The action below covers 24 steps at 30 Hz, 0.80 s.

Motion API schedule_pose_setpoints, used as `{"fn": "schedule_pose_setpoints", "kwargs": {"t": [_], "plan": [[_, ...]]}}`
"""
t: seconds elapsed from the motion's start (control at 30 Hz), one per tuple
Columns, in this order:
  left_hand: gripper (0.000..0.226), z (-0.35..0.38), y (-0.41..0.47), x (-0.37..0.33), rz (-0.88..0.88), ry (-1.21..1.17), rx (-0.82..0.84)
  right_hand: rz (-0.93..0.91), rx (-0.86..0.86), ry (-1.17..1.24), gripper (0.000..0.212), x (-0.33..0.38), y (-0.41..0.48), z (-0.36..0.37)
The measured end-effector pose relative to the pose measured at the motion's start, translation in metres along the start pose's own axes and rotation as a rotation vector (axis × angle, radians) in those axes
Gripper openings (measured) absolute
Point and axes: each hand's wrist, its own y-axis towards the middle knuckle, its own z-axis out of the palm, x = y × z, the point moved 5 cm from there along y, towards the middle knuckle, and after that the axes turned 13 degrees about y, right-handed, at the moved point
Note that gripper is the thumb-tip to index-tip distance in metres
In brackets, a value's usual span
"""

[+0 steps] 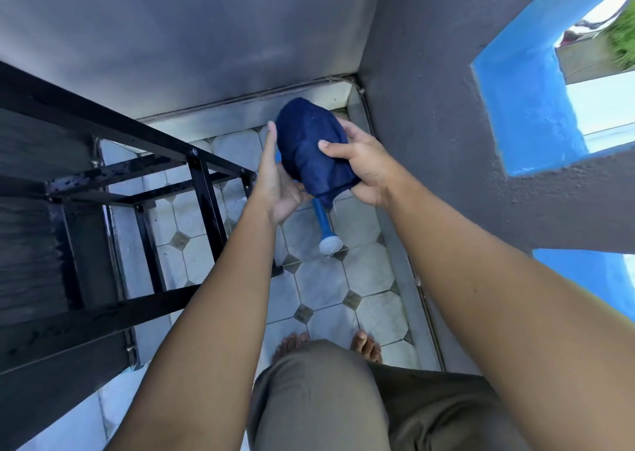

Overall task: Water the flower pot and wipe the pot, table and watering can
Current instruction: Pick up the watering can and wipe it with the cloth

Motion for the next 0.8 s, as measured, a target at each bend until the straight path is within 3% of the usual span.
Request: {"fn": "schedule_pose_setpoints", "kwargs": {"t": [0.07, 0.2, 0.33, 0.4, 0.47, 0.57, 0.67, 0.8], "plan": [[0.066, -0.01, 0.009, -0.009, 0.112, -0.049, -0.068, 0.021, 0.0, -0.139, 0.039, 0.005, 0.013, 0.005], [0.041, -0.048, 0.028, -0.011, 0.237, 0.068, -0.51, -0.065, -0.126, -0.383, 0.026, 0.012, 0.046, -0.007], [0.027, -0.053, 0.047, -0.023, 0.315, 0.137, -0.611, -0.076, -0.159, -0.436, 0.023, -0.001, 0.083, -0.02], [0.028, -0.055, 0.055, -0.028, 0.353, 0.147, -0.658, -0.124, -0.189, -0.484, 0.024, -0.002, 0.103, -0.021], [0.049, -0.061, 0.06, -0.023, 0.3, 0.345, -0.739, -0.181, -0.236, -0.676, 0.034, 0.001, 0.117, -0.022], [0.077, -0.069, 0.07, -0.003, 0.211, 0.711, -0.651, -0.093, -0.185, -0.874, 0.052, -0.023, 0.125, -0.029], [0.065, -0.072, 0.082, 0.015, 0.19, 0.913, -0.517, 0.05, -0.002, -0.984, 0.069, -0.076, 0.118, -0.043], [0.063, -0.064, 0.061, 0.011, 0.161, 1.043, -0.509, 0.044, -0.006, -1.015, 0.078, -0.087, 0.096, -0.049]]}}
